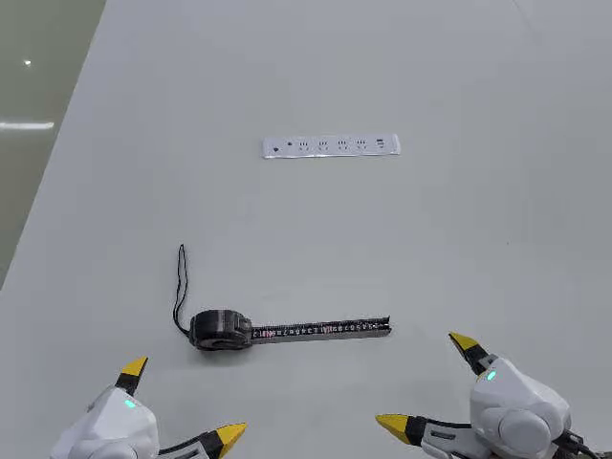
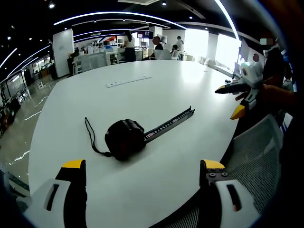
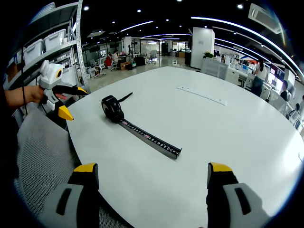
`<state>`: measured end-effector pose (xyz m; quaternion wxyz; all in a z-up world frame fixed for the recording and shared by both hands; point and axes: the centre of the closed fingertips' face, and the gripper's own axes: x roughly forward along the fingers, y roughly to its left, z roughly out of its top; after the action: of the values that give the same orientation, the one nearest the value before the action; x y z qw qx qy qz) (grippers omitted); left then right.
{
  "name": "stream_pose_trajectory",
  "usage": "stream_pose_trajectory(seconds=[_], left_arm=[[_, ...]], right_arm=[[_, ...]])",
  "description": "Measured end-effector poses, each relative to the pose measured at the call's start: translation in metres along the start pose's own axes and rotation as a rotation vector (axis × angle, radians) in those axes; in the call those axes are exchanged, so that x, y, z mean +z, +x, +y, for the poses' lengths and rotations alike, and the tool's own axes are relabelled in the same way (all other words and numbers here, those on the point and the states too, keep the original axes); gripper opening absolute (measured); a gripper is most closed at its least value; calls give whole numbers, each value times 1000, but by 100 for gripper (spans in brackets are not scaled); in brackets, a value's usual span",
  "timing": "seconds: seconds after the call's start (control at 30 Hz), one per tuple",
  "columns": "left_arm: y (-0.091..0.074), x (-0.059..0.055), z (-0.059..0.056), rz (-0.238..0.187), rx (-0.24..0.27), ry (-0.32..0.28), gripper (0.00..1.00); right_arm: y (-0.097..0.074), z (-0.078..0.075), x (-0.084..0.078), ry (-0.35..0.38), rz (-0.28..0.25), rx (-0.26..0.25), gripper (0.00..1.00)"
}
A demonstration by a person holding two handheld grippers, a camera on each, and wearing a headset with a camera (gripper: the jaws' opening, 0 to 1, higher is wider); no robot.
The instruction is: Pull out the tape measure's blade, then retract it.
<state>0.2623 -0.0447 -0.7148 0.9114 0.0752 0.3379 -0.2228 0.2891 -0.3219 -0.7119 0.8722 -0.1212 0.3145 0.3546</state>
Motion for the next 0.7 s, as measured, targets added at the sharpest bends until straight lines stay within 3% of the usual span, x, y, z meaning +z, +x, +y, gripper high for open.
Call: stream_pose_trajectory(seconds=[0.17,0.37,0.7], left_arm=[[-2,2,2,-19,18,-54,99],[-1,1,3,-8,39,-84,99],[6,4,10,-8,138,-140,99]], right_arm=[[1,2,0,5,-4,3,96],[0,2,0,7,-1,4,96],[1,1,2,6,-15,0,94]])
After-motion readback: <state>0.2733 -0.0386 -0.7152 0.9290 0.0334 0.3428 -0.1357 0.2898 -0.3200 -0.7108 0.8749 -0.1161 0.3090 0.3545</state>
